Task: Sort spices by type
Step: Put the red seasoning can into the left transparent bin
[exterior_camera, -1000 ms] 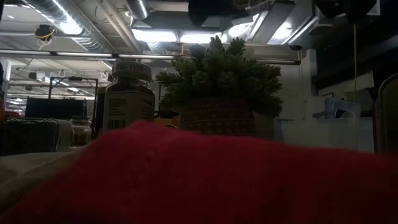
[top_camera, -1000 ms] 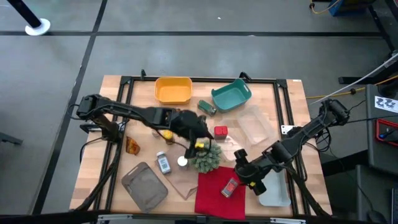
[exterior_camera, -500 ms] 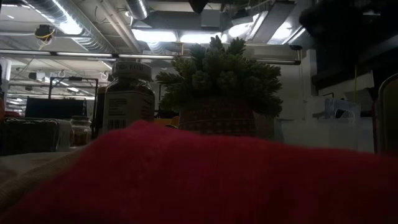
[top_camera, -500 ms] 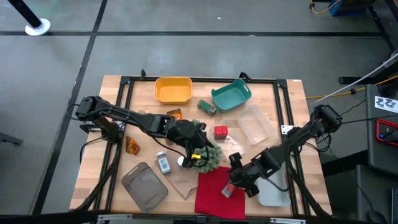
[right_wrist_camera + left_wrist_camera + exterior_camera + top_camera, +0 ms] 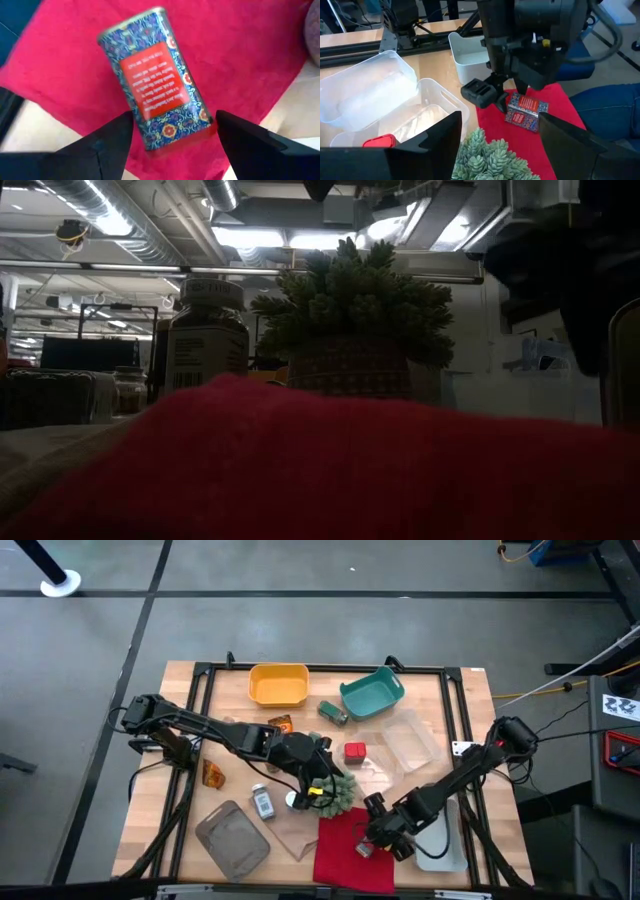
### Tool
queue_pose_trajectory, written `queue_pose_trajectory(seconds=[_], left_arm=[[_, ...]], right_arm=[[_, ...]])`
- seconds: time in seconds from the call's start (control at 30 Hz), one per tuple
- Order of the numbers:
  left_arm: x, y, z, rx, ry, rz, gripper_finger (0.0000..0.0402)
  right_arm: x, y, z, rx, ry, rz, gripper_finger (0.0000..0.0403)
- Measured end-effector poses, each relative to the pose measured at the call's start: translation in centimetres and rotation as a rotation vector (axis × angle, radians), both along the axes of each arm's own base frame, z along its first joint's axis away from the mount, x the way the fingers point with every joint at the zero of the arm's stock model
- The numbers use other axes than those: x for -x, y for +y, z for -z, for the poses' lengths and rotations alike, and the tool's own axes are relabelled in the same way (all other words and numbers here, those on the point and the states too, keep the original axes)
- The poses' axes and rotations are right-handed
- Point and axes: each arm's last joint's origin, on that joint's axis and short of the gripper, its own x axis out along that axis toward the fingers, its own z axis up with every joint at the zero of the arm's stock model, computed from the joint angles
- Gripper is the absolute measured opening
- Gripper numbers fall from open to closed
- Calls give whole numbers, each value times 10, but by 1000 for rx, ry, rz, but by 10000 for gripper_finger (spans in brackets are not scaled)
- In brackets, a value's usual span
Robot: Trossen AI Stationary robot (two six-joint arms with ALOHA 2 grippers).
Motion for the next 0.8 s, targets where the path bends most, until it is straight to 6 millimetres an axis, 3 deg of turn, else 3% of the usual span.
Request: queue_pose_trajectory(seconds=[0.37,0.6,0.8], left_arm=[[0,0,0,0,0,0,246],[0,0,0,0,0,0,246],[0,0,0,0,0,0,246]], right_arm=[[-2,1,8,16,17,-6,278],[-2,1,7,17,17,-7,221],[-2,1,6,17,17,-7,218]])
